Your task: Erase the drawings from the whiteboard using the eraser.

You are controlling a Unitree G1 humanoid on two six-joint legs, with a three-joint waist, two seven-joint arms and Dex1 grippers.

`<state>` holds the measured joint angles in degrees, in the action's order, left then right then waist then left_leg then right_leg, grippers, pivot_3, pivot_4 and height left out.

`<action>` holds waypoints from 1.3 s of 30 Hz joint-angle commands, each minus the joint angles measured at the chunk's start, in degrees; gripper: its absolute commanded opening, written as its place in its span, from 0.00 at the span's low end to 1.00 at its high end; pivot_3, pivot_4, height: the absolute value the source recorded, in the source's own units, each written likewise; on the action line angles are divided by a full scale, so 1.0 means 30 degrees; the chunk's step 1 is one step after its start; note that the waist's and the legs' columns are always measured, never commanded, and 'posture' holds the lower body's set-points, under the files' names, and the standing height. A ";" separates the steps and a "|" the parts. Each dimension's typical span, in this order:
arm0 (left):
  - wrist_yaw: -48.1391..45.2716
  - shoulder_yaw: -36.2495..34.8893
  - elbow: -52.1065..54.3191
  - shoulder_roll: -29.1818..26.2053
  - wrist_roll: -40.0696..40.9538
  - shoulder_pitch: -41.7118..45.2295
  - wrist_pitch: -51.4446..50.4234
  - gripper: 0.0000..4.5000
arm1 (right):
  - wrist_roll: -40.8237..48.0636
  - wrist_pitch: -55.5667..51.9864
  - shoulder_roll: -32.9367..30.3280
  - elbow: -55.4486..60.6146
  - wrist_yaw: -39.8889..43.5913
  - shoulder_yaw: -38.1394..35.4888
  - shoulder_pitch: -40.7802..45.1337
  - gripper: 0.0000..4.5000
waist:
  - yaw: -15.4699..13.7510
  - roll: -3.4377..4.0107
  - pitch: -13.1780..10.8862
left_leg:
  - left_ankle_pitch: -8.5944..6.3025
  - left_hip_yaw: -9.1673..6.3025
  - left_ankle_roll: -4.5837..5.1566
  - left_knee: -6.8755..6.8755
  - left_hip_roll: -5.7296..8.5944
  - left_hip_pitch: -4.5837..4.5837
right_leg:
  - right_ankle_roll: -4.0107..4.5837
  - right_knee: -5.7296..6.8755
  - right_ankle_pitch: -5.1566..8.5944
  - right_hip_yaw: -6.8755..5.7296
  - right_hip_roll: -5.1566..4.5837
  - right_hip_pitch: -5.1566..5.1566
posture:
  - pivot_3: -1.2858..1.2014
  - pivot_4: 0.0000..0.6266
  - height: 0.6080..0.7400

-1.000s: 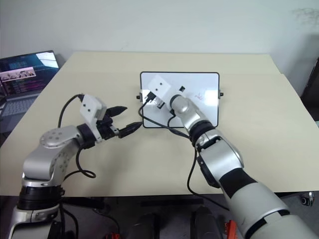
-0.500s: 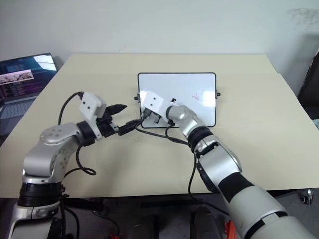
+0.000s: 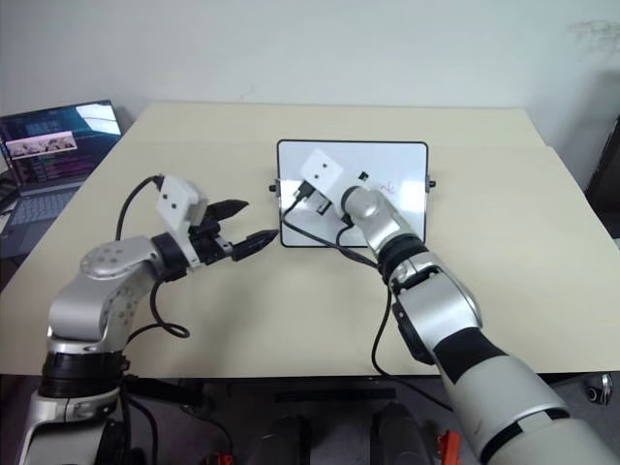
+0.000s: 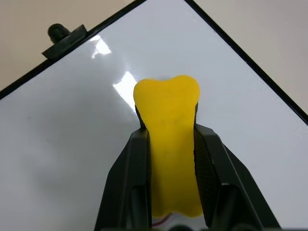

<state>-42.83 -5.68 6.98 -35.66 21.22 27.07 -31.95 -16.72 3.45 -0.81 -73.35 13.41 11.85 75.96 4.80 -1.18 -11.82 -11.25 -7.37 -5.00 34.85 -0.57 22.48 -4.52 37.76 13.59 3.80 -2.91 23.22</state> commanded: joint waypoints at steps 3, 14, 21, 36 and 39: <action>0.0118 -0.0067 0.0143 0.0019 -0.0041 0.0535 0.0566 1.00 | -0.0214 -0.0548 0.0106 -0.0369 -0.0074 0.0079 -0.0152 0.19 | 0.0059 0.0000 0.0000 | 0.0000 0.0002 0.0000 0.0001 0.0000 -0.0001 | -0.0025 0.0000 -0.0014 0.0003 0.0000 0.0000 | 0.52 0.24 1.00; 0.0137 -0.0570 0.1170 -0.0329 0.0524 -0.0246 -0.0074 1.00 | 0.4494 -0.3897 0.0661 0.6682 0.6825 -0.2340 0.0194 0.19 | 0.0363 0.0016 -0.0022 | -0.0001 -0.0005 0.0000 -0.0034 -0.0025 0.0100 | -0.0044 -0.0002 -0.0027 0.0002 0.0026 0.0116 | 0.52 0.24 1.00; -0.0978 0.0165 0.1523 -0.1407 0.0647 0.0055 -0.0875 1.00 | 0.5651 -1.0613 -0.2734 1.8304 0.9667 -0.1910 -0.3671 0.19 | -0.0127 0.0005 -0.0016 | -0.0016 -0.0058 -0.0017 -0.0136 -0.0031 0.0183 | 0.0053 -0.0035 -0.0025 -0.0077 0.0018 0.0189 | 0.52 0.24 1.00; -0.3785 -0.0603 -0.0108 -0.4390 0.1370 0.1411 -0.1337 1.00 | 0.4422 -1.0454 -1.4141 2.3102 1.3422 -0.1155 -0.9330 0.19 | 0.0117 -0.0007 -0.0033 | -0.0026 0.0108 -0.0026 -0.0233 -0.0041 0.0171 | -0.0046 -0.0226 0.0034 0.0007 -0.0016 0.0197 | 0.52 0.24 1.00; -0.3935 -0.0471 -0.0501 -0.4401 0.1249 0.1833 -0.1240 1.00 | 0.4121 -0.9637 -1.4559 2.2315 1.3707 -0.0853 -0.9060 0.19 | 0.0075 -0.0018 -0.0040 | -0.0026 0.0113 -0.0027 -0.0232 -0.0043 0.0174 | -0.0049 -0.0229 0.0034 0.0015 -0.0016 0.0195 | 0.52 0.24 1.00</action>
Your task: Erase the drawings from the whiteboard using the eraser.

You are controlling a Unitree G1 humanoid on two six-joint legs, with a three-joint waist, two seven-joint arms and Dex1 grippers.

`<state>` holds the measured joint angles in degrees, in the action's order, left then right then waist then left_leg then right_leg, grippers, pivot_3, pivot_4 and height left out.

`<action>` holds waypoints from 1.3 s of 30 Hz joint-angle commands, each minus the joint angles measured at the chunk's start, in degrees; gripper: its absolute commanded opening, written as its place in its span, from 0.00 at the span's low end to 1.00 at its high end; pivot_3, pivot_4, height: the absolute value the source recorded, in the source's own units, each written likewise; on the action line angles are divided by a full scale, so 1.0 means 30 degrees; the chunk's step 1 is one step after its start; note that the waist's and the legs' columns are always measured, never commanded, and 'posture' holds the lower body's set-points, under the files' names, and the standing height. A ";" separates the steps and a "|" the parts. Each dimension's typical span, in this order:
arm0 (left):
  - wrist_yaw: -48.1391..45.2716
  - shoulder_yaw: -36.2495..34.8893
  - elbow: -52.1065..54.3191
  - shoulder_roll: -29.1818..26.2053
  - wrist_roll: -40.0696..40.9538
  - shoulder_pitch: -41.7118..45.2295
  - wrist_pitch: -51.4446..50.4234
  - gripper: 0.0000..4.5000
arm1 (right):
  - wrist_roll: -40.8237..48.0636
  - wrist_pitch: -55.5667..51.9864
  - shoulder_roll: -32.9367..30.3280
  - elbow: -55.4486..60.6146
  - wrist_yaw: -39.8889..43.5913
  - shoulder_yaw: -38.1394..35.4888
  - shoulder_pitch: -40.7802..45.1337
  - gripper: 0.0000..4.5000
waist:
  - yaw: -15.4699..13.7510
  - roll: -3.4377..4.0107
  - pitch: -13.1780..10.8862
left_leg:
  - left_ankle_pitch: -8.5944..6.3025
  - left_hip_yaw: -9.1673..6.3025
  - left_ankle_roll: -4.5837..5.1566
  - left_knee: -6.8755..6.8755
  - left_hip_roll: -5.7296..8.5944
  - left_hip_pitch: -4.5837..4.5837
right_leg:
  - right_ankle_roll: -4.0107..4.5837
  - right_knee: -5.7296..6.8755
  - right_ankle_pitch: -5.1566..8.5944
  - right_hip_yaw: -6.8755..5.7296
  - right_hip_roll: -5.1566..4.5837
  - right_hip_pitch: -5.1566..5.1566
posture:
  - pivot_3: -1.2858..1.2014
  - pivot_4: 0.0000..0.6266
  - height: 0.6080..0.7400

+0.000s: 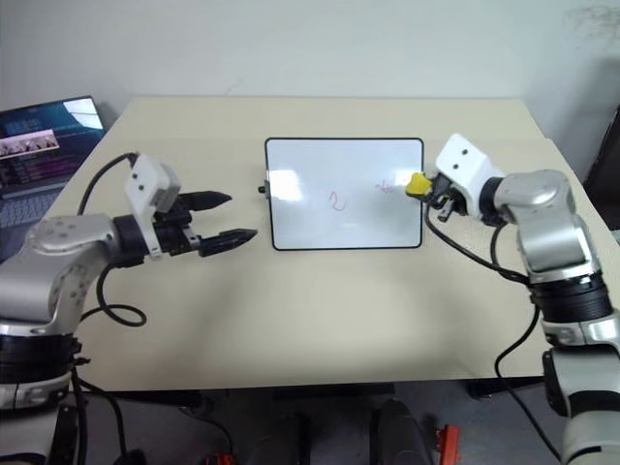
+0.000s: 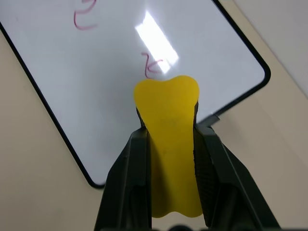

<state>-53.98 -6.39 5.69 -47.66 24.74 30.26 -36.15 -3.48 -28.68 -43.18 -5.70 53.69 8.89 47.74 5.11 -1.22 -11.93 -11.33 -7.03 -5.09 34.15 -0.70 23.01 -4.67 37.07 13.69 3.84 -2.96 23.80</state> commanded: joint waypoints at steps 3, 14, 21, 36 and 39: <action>-0.0350 -0.0172 0.0075 -0.0496 0.0018 0.0736 0.0076 1.00 | 0.0254 0.1412 -0.0784 -0.0207 0.0839 -0.0246 0.0538 0.19 | -0.0067 -0.0006 -0.0006 | 0.0001 -0.0001 0.0000 0.0002 0.0002 0.0009 | -0.0002 -0.0004 -0.0001 0.0001 -0.0001 0.0000 | 0.52 0.24 1.00; 0.0216 -0.0184 0.0579 -0.0075 0.0082 0.0293 0.0223 1.00 | 0.0183 0.1998 -0.1048 -0.0997 0.1151 -0.0123 0.0744 0.19 | -0.0071 -0.0007 -0.0006 | -0.0001 0.0000 -0.0001 0.0000 0.0003 0.0007 | 0.0005 -0.0003 -0.0005 0.0005 -0.0003 -0.0001 | 0.52 0.24 1.00; 0.0471 -0.0004 0.0707 0.0224 0.0024 0.0306 0.0429 1.00 | 0.0152 0.2148 -0.1219 -0.0961 0.1079 -0.0298 0.0295 0.19 | -0.0098 -0.0008 -0.0006 | 0.0000 0.0000 -0.0001 0.0001 0.0003 0.0007 | 0.0056 -0.0003 -0.0036 0.0004 -0.0003 -0.0004 | 0.52 0.24 1.00; 0.1077 0.1497 0.0269 0.2223 -0.0566 0.1774 0.1053 1.00 | -0.0541 0.2904 -0.0428 -0.2218 -0.1219 -0.0292 0.1095 0.19 | -0.0119 -0.0009 -0.0006 | 0.0001 -0.0001 -0.0002 0.0021 0.0010 0.0004 | 0.0069 0.0001 -0.0053 0.0005 -0.0008 -0.0021 | 0.52 0.24 1.00; 0.1015 0.1456 0.0242 0.2323 -0.0488 0.1852 0.1061 1.00 | -0.0443 0.2924 -0.0276 -0.2091 -0.1186 -0.0292 0.1129 0.19 | -0.0071 -0.0009 -0.0006 | 0.0001 0.0000 -0.0002 0.0027 0.0010 0.0003 | 0.0070 0.0003 -0.0054 0.0008 -0.0007 -0.0021 | 0.52 0.24 1.00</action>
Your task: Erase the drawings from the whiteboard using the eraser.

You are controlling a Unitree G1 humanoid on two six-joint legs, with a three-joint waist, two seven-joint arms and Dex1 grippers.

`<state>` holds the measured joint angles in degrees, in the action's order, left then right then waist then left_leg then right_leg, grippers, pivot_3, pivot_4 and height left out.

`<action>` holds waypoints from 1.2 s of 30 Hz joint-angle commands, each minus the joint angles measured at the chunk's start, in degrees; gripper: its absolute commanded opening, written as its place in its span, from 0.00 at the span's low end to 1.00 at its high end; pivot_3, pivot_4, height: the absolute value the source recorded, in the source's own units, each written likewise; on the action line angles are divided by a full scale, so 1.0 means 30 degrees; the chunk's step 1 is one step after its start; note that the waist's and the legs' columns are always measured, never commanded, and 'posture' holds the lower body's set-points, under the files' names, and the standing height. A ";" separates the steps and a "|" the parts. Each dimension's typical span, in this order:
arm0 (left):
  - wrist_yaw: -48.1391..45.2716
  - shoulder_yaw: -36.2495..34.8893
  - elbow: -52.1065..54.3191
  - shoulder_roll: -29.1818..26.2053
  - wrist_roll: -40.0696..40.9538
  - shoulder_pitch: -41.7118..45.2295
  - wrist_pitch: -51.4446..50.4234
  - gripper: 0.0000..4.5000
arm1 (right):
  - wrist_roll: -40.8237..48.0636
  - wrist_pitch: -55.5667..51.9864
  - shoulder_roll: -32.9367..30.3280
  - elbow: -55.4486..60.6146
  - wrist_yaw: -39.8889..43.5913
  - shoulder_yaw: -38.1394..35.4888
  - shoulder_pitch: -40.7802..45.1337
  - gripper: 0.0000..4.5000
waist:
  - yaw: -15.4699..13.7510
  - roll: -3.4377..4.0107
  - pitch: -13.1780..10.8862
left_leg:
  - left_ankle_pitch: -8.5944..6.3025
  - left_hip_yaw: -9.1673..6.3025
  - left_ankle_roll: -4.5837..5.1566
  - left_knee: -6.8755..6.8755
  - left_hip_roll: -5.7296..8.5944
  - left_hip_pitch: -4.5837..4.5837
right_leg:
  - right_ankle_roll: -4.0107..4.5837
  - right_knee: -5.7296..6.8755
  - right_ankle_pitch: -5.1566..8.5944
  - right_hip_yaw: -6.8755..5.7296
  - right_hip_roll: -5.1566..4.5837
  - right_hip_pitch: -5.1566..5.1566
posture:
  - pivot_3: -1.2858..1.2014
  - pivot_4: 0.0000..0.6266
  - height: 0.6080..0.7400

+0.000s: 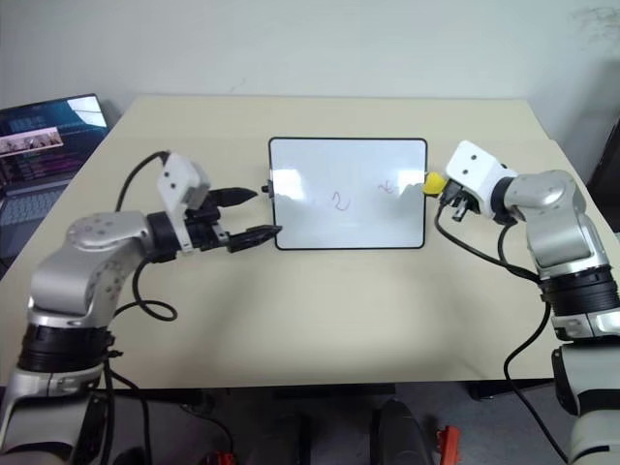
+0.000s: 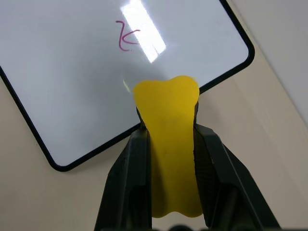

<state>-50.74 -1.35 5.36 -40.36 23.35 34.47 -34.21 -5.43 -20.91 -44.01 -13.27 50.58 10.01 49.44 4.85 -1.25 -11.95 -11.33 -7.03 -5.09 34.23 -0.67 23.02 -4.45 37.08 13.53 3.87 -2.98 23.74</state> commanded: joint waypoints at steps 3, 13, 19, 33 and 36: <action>-0.0039 -0.0292 0.0224 -0.0105 -0.0121 0.0363 0.0551 1.00 | 0.0364 0.0631 0.0240 0.0419 -0.0266 -0.0817 0.0584 0.19 | 0.0016 0.0000 0.0000 | 0.0000 -0.0002 0.0000 -0.0001 -0.0001 -0.0003 | 0.0001 0.0006 0.0000 -0.0001 0.0000 0.0001 | 0.52 0.24 1.00; -0.0008 -0.0438 0.0164 -0.0155 -0.0177 0.0369 0.0782 1.00 | 0.1450 0.1336 0.1193 0.0602 -0.0106 -0.1357 0.1036 0.19 | -0.0017 0.0000 0.0000 | 0.0000 -0.0005 0.0000 0.0006 0.0000 -0.0003 | 0.0000 0.0006 -0.0003 -0.0002 0.0000 -0.0005 | 0.52 0.24 1.00; -0.0166 -0.0443 -0.0215 -0.0271 -0.0263 0.0676 0.0957 1.00 | 0.1498 0.1538 0.1192 0.0371 -0.0030 -0.1352 0.1059 0.19 | -0.0017 0.0001 0.0000 | 0.0000 -0.0003 0.0000 0.0009 0.0000 -0.0004 | 0.0000 0.0010 -0.0004 -0.0002 0.0000 -0.0005 | 0.52 0.24 1.00; -0.0451 0.0449 -0.1132 0.0032 -0.1150 0.1000 0.1222 1.00 | 0.1011 0.0771 0.5830 0.0983 -0.2252 0.0330 0.2074 0.19 | 0.0133 0.0002 0.0001 | 0.0002 -0.0002 -0.0001 0.0018 -0.0003 -0.0027 | 0.0003 0.0057 -0.0005 0.0008 0.0005 -0.0003 | 0.52 0.24 1.00; -0.0363 0.0876 -0.1510 0.0168 -0.1686 0.0837 0.1580 1.00 | 0.0131 0.1184 0.7329 -0.0224 -0.3613 0.0943 0.2348 0.19 | 0.0056 -0.0001 0.0003 | 0.0003 -0.0009 -0.0003 0.0031 -0.0002 -0.0024 | 0.0005 0.0068 -0.0007 0.0003 0.0005 -0.0004 | 0.52 0.24 1.00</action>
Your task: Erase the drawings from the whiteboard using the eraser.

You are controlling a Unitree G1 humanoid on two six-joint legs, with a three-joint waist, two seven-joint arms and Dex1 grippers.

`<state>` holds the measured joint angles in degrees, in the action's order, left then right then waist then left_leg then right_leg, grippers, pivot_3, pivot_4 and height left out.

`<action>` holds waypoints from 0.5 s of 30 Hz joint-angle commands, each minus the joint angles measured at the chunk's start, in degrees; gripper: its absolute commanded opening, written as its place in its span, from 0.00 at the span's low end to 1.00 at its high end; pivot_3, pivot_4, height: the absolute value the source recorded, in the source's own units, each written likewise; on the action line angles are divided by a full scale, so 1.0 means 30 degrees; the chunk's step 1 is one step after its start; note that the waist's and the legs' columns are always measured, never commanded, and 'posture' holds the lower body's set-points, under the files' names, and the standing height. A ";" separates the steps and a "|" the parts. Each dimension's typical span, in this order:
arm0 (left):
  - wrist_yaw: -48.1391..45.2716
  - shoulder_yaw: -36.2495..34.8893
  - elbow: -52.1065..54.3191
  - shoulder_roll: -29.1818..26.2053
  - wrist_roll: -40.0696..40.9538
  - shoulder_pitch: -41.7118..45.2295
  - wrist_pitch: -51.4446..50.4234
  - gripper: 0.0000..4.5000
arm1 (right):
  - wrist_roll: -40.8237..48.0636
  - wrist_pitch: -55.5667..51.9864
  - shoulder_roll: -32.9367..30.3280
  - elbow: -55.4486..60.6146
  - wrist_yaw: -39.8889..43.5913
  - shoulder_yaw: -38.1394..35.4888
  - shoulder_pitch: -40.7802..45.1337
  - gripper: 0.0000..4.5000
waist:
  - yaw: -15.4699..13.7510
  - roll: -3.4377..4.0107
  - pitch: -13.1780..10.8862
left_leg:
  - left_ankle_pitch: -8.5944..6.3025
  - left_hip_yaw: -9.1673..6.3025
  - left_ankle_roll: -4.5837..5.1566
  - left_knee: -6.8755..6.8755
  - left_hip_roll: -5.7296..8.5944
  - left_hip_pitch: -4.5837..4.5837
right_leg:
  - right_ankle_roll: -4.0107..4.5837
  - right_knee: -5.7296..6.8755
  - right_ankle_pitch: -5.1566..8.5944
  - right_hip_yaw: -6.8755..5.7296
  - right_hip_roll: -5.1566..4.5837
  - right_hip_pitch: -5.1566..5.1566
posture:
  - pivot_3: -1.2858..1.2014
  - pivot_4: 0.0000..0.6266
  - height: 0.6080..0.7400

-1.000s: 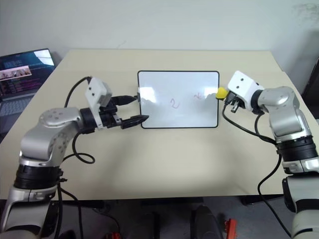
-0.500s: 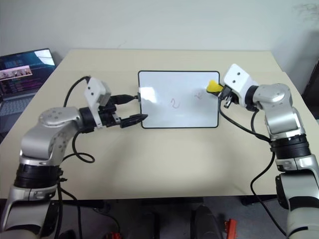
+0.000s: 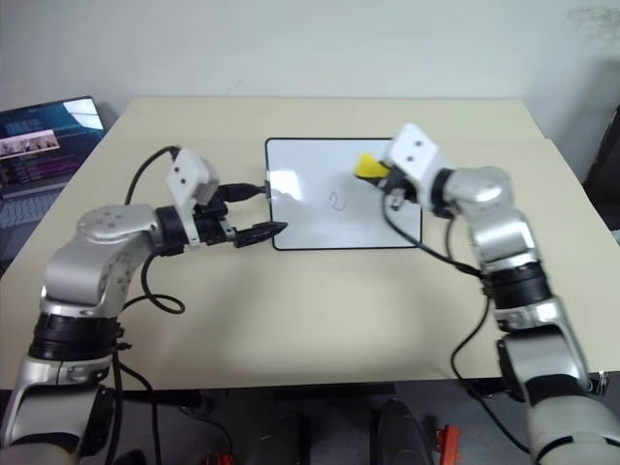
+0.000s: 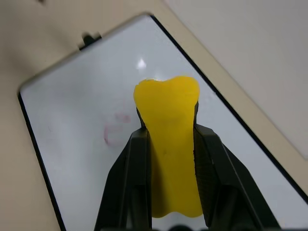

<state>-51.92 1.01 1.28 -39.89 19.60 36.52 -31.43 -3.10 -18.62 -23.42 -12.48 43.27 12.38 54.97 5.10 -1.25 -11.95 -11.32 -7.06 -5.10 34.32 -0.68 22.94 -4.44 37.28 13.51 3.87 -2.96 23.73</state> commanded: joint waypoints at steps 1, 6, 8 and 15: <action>0.0044 0.0211 -0.0294 0.0039 -0.0617 0.0125 0.0762 1.00 | -0.0871 0.0623 0.0757 -0.0855 -0.1423 0.0341 0.0567 0.19 | -0.0112 -0.0003 0.0001 | 0.0000 0.0000 -0.0001 0.0001 0.0002 0.0002 | 0.0001 -0.0002 -0.0001 0.0000 0.0000 0.0000 | 0.52 0.24 1.00; 0.0061 0.0476 -0.0473 0.0189 -0.1127 -0.0454 0.1023 1.00 | -0.1739 0.1861 0.2401 -0.3842 -0.2949 0.0954 0.1428 0.19 | -0.0181 -0.0006 0.0003 | 0.0000 -0.0013 0.0000 0.0009 0.0015 0.0017 | -0.0001 -0.0014 -0.0005 -0.0012 -0.0006 -0.0006 | 0.52 0.24 1.00; 0.0026 0.0515 -0.0221 0.0168 -0.1223 -0.0801 0.1035 1.00 | -0.2266 0.2779 0.2862 -0.5515 -0.3609 0.1159 0.1904 0.19 | -0.0101 -0.0006 0.0003 | -0.0001 -0.0016 0.0001 0.0007 0.0012 0.0013 | 0.0000 -0.0005 -0.0005 -0.0014 -0.0004 -0.0002 | 0.52 0.24 1.00; 0.0037 0.0021 0.0596 0.0128 -0.0697 -0.1240 0.0599 1.00 | -0.3536 0.5391 0.3628 -1.2132 -0.5739 0.1323 0.3508 0.19 | -0.0023 -0.0006 0.0003 | -0.0001 -0.0017 0.0001 0.0002 0.0012 0.0009 | 0.0002 -0.0001 -0.0005 -0.0013 -0.0004 -0.0002 | 0.52 0.24 1.00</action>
<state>-51.86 2.91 0.33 -39.05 16.61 32.78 -29.74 -12.27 -4.05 -12.50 -45.47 28.49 16.10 63.52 5.03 -1.26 -11.94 -11.32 -7.10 -5.10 34.33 -0.64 22.94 -4.43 37.29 13.49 3.85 -2.98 23.71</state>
